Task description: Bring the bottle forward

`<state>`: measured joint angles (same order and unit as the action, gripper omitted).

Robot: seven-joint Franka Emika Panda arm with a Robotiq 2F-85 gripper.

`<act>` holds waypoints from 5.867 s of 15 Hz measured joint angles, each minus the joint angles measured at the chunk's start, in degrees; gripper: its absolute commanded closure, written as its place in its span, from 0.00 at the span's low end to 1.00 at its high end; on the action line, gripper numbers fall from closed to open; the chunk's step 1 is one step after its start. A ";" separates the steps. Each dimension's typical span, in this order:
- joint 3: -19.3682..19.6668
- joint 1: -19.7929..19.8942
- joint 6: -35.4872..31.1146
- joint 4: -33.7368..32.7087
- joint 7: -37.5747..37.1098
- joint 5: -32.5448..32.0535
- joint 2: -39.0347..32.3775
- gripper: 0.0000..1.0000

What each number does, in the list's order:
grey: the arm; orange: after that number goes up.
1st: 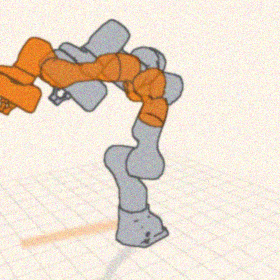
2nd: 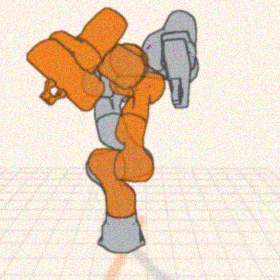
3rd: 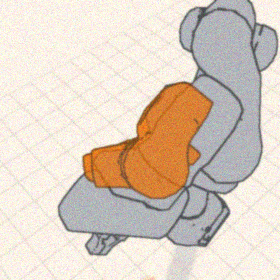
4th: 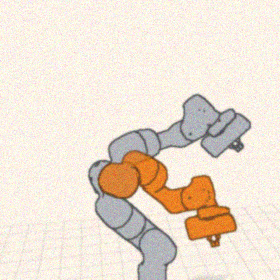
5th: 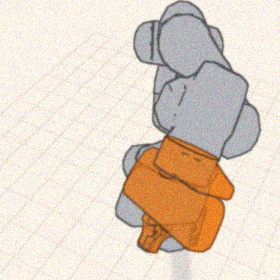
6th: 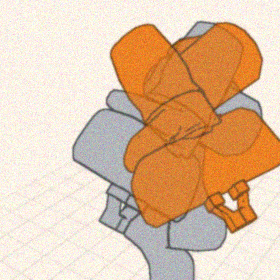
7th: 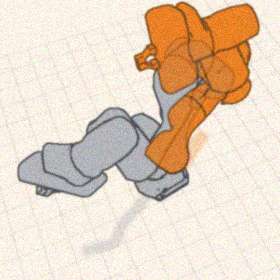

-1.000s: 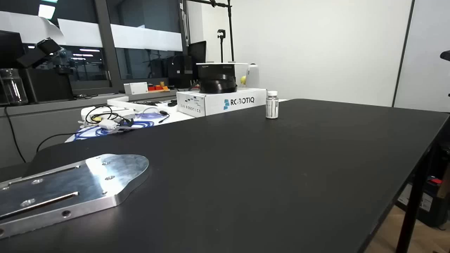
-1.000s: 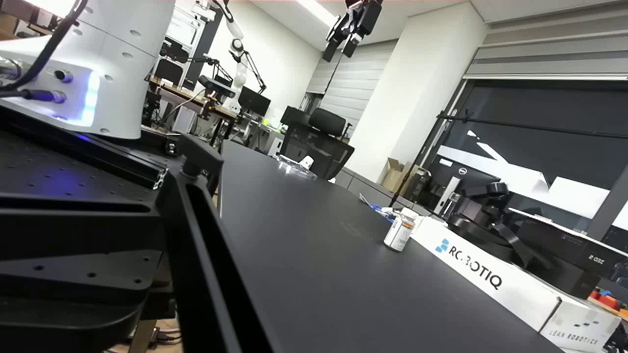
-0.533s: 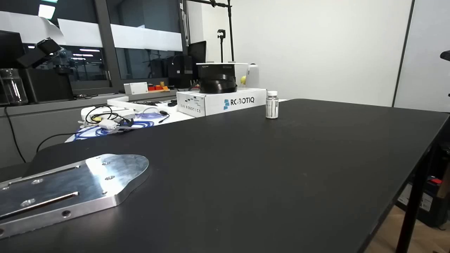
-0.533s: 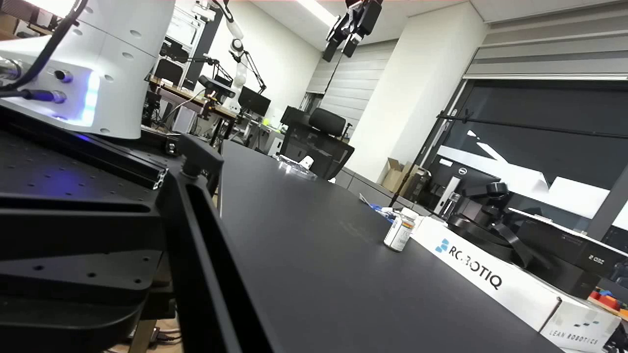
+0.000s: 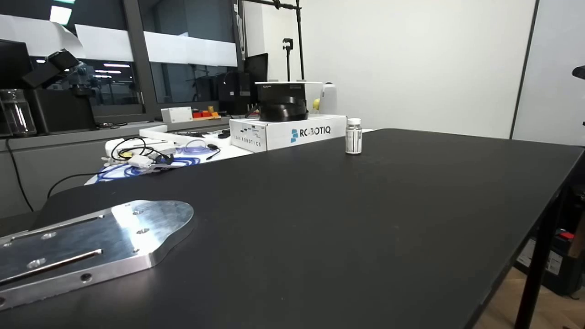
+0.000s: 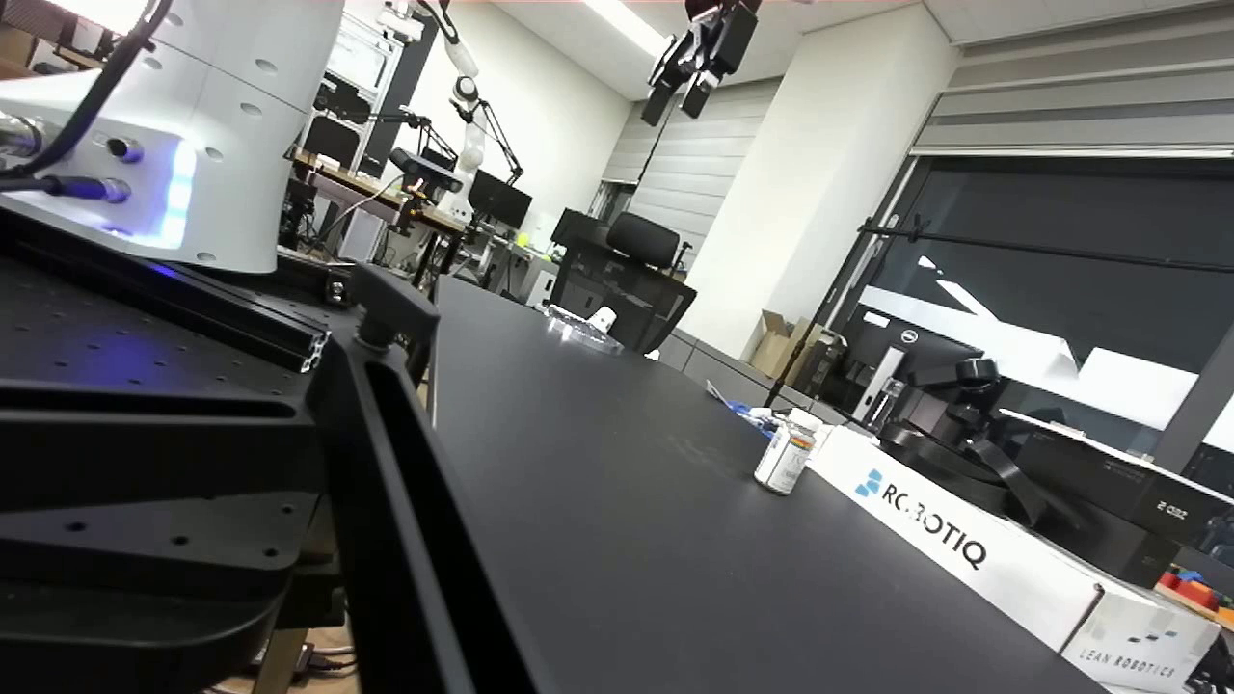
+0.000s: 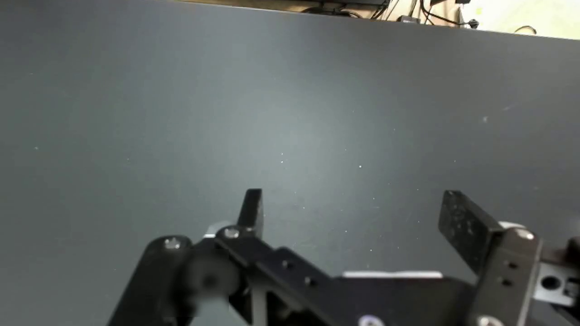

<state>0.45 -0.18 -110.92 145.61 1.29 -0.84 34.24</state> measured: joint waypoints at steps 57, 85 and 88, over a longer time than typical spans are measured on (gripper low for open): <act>4.53 1.84 -35.81 -42.19 -5.01 0.75 -70.55 0.40; -9.06 -7.78 -8.63 -7.02 6.71 1.37 -24.69 0.44; -9.02 -8.15 -8.68 -2.56 8.00 2.95 -20.92 0.44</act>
<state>-8.57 -8.32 -119.60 143.05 9.29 2.12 13.33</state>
